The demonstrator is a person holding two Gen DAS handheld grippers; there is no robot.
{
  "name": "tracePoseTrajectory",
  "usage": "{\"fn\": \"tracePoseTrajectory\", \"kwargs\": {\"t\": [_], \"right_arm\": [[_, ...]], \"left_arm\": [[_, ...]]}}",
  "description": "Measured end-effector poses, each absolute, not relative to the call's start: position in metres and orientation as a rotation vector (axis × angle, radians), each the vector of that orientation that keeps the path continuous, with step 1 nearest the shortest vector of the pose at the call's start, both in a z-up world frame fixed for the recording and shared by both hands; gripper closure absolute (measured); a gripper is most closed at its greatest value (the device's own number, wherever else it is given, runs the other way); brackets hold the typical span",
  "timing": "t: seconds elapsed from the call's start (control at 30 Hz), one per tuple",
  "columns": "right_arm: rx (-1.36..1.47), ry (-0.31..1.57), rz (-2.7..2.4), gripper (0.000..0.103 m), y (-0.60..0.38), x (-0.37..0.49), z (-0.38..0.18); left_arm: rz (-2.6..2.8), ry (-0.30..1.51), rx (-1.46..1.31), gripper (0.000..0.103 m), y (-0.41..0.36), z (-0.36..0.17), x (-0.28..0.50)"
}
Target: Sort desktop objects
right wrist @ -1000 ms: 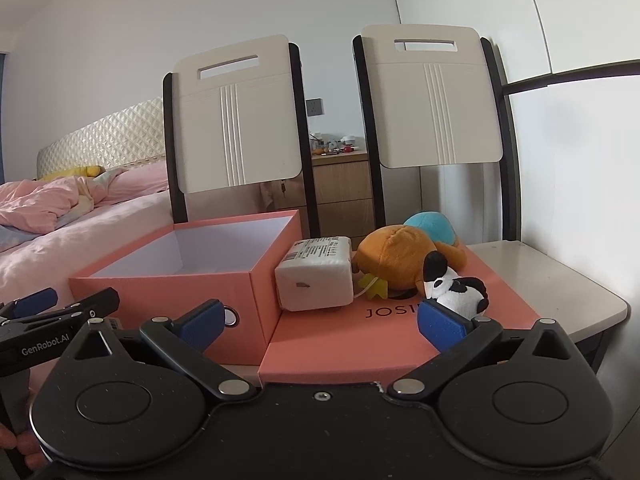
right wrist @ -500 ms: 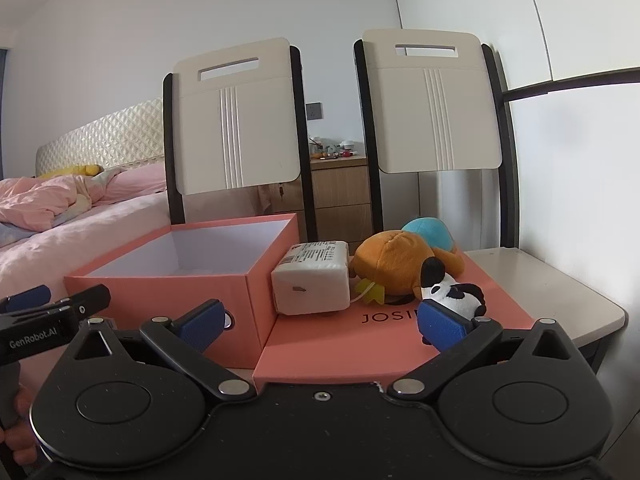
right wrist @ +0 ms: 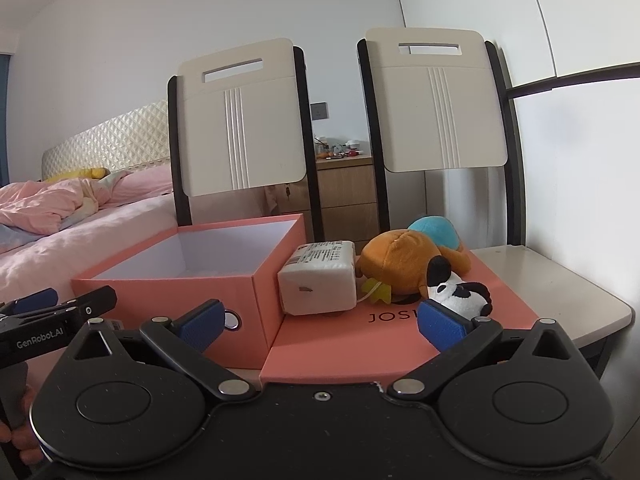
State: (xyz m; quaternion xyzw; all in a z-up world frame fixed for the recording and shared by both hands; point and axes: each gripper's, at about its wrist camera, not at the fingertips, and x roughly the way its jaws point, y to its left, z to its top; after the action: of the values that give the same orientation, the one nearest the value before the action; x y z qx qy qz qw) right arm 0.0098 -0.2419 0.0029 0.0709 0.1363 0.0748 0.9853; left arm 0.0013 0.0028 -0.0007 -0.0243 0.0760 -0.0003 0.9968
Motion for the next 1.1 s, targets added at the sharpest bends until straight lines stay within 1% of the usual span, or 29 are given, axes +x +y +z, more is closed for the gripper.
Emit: {"fn": "tracePoseTrajectory", "kwargs": {"t": [1.1], "right_arm": [[0.140,0.269,0.144,0.001,-0.253,0.003,0.001]], "left_arm": [[0.007,0.145,-0.023,0.000,-0.003,-0.005,0.001]]}}
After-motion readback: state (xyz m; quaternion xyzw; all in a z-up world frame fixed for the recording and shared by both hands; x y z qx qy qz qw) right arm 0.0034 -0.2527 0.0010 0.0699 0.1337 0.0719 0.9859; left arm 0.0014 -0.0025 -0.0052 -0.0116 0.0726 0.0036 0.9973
